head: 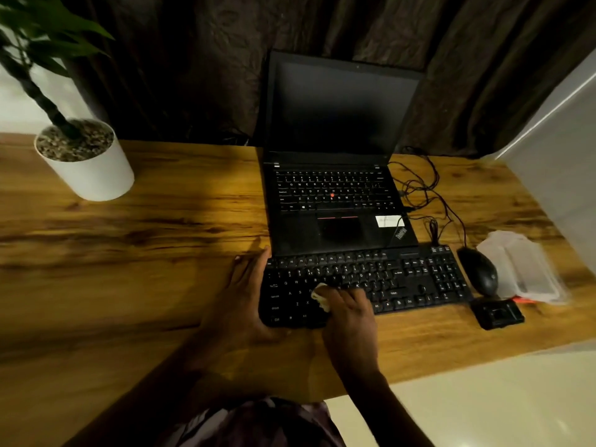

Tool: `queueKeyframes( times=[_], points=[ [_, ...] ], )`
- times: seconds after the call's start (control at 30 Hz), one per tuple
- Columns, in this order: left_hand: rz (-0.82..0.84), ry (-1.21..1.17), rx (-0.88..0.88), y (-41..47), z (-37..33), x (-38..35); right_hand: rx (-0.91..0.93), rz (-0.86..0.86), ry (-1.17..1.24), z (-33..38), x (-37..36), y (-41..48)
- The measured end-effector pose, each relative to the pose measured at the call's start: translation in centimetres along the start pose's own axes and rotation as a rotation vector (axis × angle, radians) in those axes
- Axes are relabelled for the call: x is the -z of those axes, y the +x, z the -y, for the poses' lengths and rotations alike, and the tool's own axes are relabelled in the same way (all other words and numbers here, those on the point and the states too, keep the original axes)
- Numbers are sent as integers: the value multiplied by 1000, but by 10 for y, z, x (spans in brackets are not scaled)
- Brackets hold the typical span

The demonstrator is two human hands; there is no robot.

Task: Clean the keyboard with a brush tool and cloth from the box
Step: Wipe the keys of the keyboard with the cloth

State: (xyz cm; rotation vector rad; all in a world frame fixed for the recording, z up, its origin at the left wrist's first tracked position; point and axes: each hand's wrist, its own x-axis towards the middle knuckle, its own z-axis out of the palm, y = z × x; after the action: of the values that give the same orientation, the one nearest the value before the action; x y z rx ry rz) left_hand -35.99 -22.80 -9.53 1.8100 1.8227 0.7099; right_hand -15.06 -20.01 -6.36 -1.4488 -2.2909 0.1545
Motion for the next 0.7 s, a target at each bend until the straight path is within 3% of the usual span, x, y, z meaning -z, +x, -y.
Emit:
queueKeyframes(
  times=[0.1, 0.37, 0.57, 0.7],
  points=[
    [10, -6, -5, 3, 5, -3, 127, 66, 81, 24, -11, 1],
    [-6, 6, -11, 1, 0, 0, 86, -2, -1, 1, -3, 1],
    [69, 38, 36, 5, 4, -4, 192, 85, 101, 39, -17, 5],
    [55, 24, -35, 3, 8, -5, 263, 111, 114, 51, -27, 5]
  ],
)
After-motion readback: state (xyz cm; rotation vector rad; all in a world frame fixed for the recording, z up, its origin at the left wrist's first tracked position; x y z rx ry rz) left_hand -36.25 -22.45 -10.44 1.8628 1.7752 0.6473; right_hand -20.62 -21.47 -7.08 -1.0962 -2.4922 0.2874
